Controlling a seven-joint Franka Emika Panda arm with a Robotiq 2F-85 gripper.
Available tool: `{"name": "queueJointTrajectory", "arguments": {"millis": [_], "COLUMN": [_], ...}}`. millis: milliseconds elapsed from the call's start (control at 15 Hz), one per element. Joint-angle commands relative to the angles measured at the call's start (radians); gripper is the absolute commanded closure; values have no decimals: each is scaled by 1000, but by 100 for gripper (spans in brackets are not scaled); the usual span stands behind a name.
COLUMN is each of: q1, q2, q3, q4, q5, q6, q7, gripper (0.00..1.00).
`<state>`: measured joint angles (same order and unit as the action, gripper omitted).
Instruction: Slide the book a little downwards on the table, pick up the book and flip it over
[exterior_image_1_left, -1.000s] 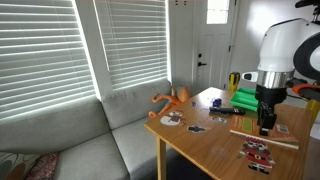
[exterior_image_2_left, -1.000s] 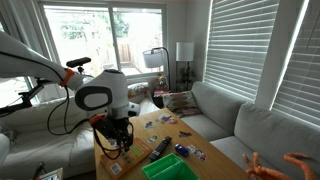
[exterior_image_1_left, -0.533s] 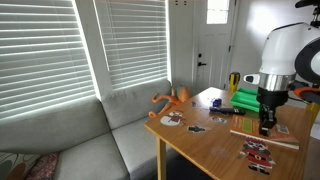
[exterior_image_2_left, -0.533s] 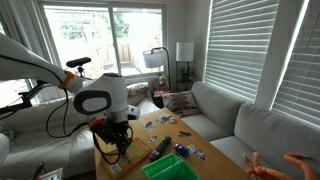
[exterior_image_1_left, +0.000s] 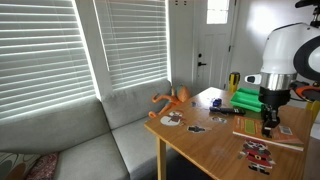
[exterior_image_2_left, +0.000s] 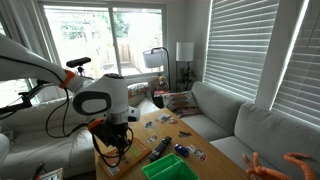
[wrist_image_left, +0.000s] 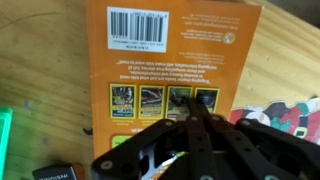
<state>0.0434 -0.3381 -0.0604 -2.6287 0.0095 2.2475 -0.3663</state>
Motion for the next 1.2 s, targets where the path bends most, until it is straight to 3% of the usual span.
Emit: {"name": "queueJointTrajectory", "arguments": {"millis": [0,267,667,733,867,1133], "q1": [4,-4,-20,-20,-15,-11], "q2": [-14,-38,-56,-62,-86,-136], "q3": [-10,-4,-7,-7,-11,-2], "q4": [-26,-37,-44,-43,-41,-36], "q5": [-3,-28,-40,-38,-22,-28], "q6": [-93,-183,-225,-224,-218,-234], "q7": [-36,-25,-6,-6,-22,-10], "gripper": [100,100,99,73,68,41]}}
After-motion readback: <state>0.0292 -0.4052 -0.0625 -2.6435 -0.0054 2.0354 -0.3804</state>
